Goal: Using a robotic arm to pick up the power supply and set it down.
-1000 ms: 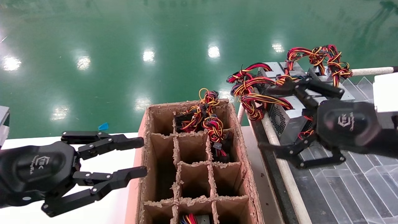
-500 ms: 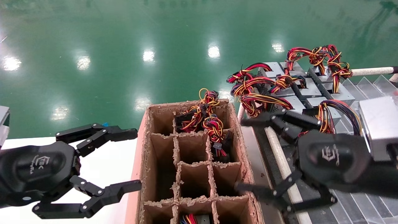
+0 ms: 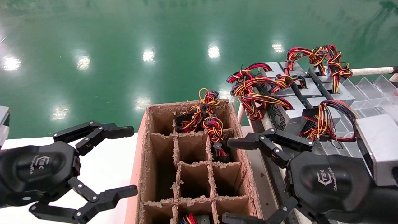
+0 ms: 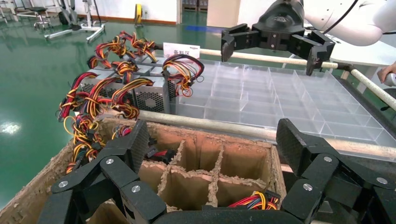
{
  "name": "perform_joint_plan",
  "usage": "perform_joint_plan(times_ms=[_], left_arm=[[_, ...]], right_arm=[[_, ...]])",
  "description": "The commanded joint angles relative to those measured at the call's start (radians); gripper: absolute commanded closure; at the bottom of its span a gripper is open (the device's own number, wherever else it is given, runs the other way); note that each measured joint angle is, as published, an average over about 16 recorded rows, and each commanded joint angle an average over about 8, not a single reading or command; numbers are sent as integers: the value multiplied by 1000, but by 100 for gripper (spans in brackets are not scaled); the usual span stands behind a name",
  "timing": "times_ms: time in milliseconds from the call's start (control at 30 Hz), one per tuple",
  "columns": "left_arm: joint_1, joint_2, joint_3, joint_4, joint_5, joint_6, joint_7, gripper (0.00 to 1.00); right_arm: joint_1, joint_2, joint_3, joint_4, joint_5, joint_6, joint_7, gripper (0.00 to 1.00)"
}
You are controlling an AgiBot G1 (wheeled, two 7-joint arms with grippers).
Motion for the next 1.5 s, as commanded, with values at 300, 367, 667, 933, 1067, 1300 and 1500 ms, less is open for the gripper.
perform_joint_plan(times_ms=[300,367,667,933,1067,1300,1500], left_arm=[[0,0,0,0,0,0,0,0],[0,0,0,0,0,0,0,0],[0,0,0,0,0,0,0,0],[0,0,0,0,0,0,0,0],[0,0,0,0,0,0,0,0],[0,0,0,0,0,0,0,0],[0,0,0,0,0,0,0,0]], right_arm=[[8,1,-5,-9,-1,0,-7,0],[10,1,-7,-11,-1,0,-8,0],[15,1,-10,-16,-4,-1,-11,0],[17,2,-11,-18,-4,-2,-13,0],[17,2,-12,-19,-4,-2,-13,0],[18,2,-12,-19,-5,-2,-13,0],[18,2,-13,-20,-5,-2,-14,0]])
